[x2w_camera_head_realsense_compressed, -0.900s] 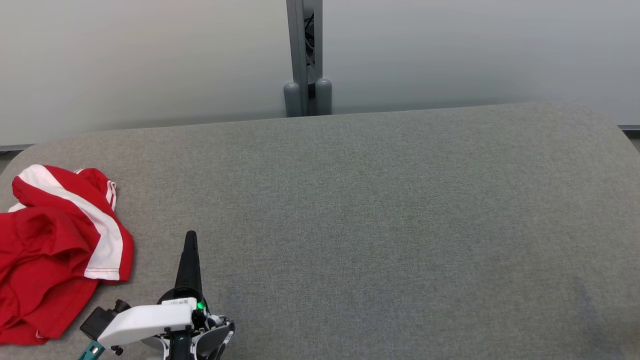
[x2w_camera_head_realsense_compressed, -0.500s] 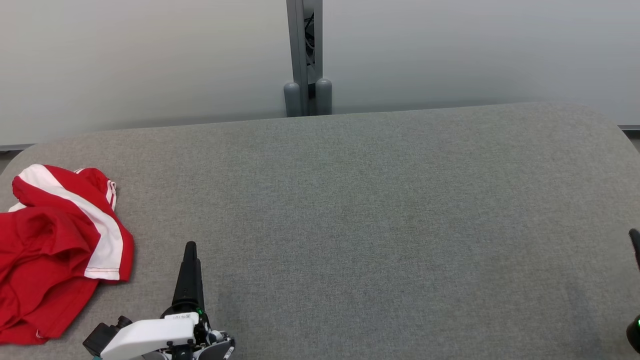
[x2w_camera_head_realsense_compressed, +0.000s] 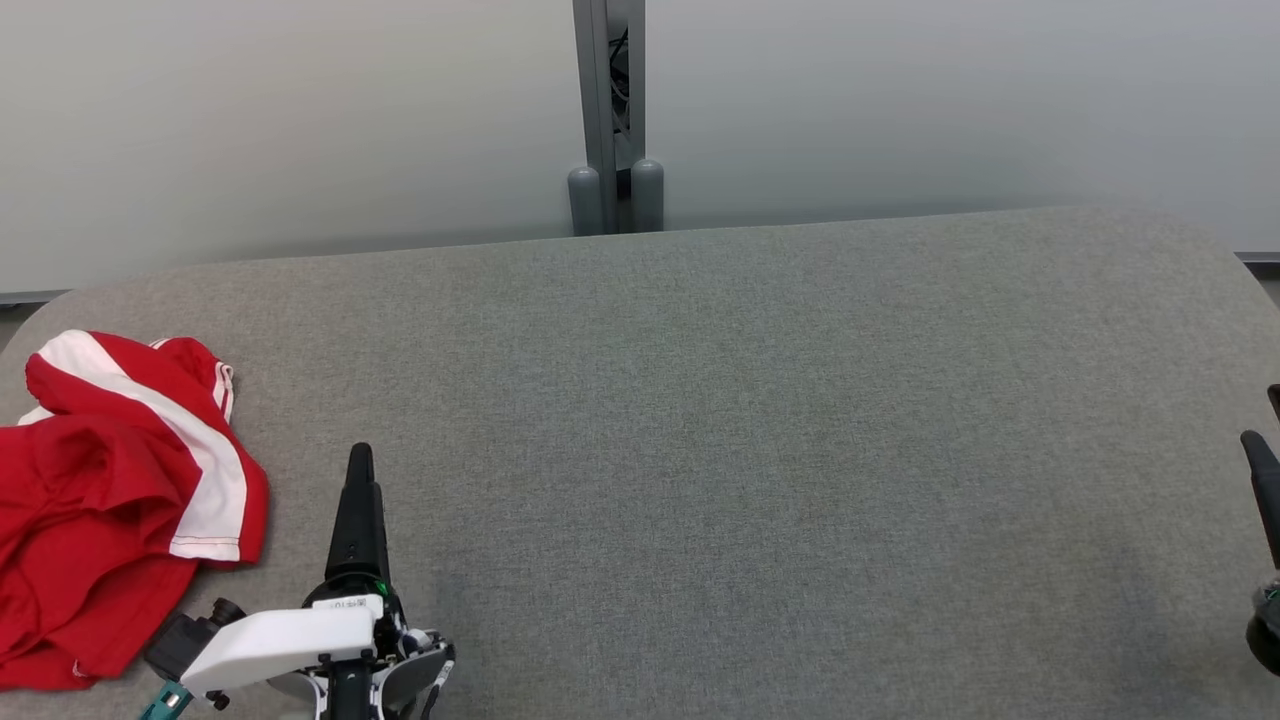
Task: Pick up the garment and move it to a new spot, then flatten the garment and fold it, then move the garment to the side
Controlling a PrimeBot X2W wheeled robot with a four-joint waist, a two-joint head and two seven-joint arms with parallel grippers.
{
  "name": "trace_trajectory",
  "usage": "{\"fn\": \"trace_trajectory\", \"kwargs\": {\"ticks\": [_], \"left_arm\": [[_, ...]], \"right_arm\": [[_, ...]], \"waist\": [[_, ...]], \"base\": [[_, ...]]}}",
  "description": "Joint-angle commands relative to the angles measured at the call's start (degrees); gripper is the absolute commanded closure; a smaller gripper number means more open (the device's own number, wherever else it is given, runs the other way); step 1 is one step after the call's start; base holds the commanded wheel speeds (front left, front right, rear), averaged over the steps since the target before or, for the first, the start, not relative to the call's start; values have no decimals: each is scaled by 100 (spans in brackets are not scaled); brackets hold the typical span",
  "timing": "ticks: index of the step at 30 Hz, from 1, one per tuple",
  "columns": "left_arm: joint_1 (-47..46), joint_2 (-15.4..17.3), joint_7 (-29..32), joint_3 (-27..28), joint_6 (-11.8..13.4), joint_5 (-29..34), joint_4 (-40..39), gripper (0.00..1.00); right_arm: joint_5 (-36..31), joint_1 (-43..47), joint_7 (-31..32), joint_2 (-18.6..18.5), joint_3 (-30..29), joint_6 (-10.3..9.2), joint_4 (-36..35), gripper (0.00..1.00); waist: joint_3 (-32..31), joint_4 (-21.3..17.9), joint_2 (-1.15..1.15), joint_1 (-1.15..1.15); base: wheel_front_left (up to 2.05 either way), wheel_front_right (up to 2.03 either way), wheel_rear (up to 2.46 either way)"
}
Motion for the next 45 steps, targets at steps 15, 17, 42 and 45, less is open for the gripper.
{"fn": "trace_trajectory", "kwargs": {"ticks": [15,17,42,45], "left_arm": [[-494,144,0,264,-3,2098,-687,0],[-509,160,0,276,-4,2423,-779,0],[-294,551,186,133,356,5556,-1105,0],[-279,572,290,162,392,5739,-1015,0]], "right_arm": [[-2249,-63,-936,-152,787,10,-1145,0],[-2553,-60,-1045,-168,889,10,-1307,0],[-5363,418,-2203,-214,2079,11,-2067,0],[-5596,472,-2323,-146,2161,11,-2022,0]], "waist": [[2,18,0,0],[0,22,0,0],[-91,48,0,0],[-97,48,0,0]], "base": [[0,0,0],[0,0,0],[0,0,0],[0,0,0]]}}
